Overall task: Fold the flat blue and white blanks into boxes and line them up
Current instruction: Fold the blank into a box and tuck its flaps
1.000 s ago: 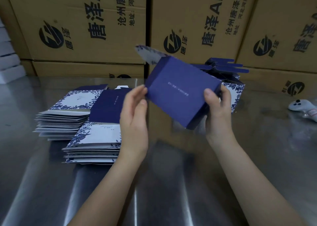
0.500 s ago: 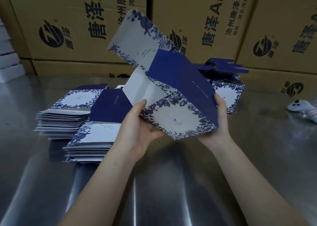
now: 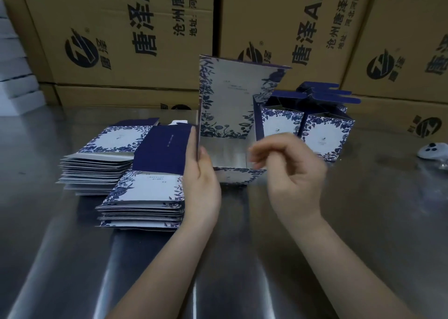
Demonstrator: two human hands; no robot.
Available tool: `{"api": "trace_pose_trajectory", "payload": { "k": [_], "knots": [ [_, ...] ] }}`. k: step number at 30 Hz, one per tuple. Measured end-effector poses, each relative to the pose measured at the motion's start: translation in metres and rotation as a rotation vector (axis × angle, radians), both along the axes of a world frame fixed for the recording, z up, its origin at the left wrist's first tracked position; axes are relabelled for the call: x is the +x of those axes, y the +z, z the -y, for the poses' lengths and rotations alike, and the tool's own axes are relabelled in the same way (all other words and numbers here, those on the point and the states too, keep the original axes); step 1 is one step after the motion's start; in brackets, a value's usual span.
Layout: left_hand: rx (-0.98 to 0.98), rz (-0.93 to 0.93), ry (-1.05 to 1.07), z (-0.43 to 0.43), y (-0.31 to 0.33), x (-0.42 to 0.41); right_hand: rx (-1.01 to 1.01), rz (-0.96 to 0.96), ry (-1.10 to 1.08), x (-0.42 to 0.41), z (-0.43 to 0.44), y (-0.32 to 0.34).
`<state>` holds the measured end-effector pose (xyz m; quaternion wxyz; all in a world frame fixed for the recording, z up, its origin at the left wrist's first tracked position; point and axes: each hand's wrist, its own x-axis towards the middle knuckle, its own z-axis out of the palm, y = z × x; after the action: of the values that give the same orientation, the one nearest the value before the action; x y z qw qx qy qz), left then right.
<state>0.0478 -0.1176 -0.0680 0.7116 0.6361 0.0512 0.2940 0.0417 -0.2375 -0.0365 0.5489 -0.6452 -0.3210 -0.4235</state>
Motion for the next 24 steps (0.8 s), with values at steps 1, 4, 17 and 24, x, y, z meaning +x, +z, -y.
{"api": "trace_pose_trajectory", "payload": {
  "k": [1, 4, 17, 24],
  "knots": [
    [0.03, 0.026, 0.002, 0.001, -0.001, 0.0, -0.074, -0.003, 0.03, -0.004, -0.007, -0.003],
    [0.052, 0.046, -0.073, 0.003, -0.006, -0.003, -0.293, -0.054, 0.0, -0.007, -0.022, -0.014],
    [0.04, -0.027, -0.009, 0.014, -0.002, -0.012, 0.546, -0.406, 0.149, 0.005, -0.003, 0.008],
    [0.22, -0.015, 0.03, 0.017, -0.011, -0.01, -0.147, -0.387, -0.158, -0.002, -0.02, 0.001]
  ]
}}
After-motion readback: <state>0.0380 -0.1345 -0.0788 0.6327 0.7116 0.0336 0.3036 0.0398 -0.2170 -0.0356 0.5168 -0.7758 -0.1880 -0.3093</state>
